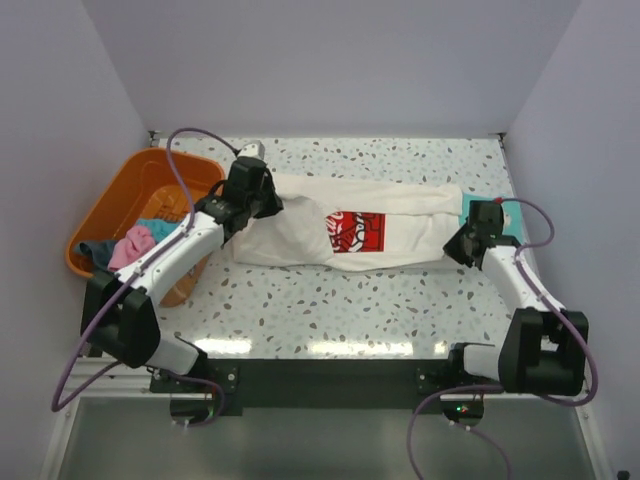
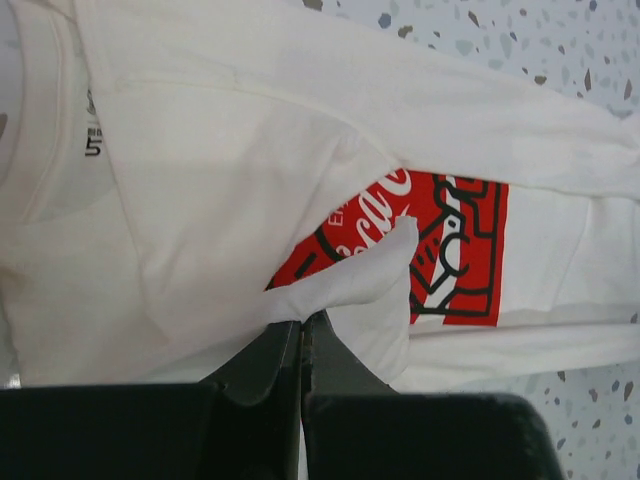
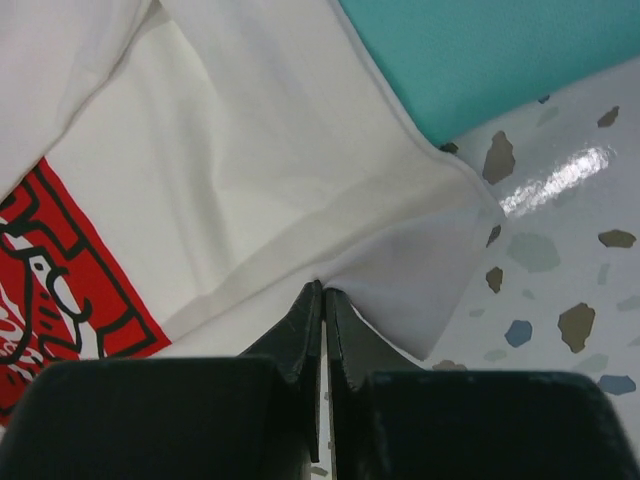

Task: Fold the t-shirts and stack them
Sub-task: Fold the tshirt

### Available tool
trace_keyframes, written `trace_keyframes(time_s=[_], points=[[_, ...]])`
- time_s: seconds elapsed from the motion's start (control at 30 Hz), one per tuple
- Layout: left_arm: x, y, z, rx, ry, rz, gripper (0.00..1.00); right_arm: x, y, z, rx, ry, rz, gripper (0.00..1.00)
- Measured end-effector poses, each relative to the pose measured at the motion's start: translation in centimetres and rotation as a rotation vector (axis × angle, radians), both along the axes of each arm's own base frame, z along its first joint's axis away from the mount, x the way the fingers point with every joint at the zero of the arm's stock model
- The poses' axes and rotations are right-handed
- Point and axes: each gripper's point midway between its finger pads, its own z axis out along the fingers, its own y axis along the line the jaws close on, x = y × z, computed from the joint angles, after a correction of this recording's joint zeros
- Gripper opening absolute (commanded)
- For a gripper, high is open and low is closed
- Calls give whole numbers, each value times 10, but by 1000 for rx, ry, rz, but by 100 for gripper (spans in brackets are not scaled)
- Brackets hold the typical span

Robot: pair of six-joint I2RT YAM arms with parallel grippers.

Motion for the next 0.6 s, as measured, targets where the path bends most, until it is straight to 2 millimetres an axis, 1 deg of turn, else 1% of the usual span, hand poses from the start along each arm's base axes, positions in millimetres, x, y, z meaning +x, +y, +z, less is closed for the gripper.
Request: trace_keyframes(time_s=[0.1, 0.17, 0.27, 0.37, 0.47, 0.6], points=[[32, 4, 4, -10, -25, 21, 0, 18, -2, 0, -6, 17, 10, 0], [52, 1, 7, -15, -47, 15, 0, 29, -2, 1, -8, 23, 15, 0], [75, -7, 8, -12, -65, -5, 0, 47, -4, 2, -13, 37, 26, 0], [90, -9, 8, -18, -79, -16, 0, 63, -5, 0, -17, 56, 36, 0], [99, -1, 7, -15, -91, -8, 0, 73, -6, -2, -20, 69, 46, 0], [115, 13, 13, -27, -119, 25, 0, 85, -8, -3, -28, 85, 53, 0]])
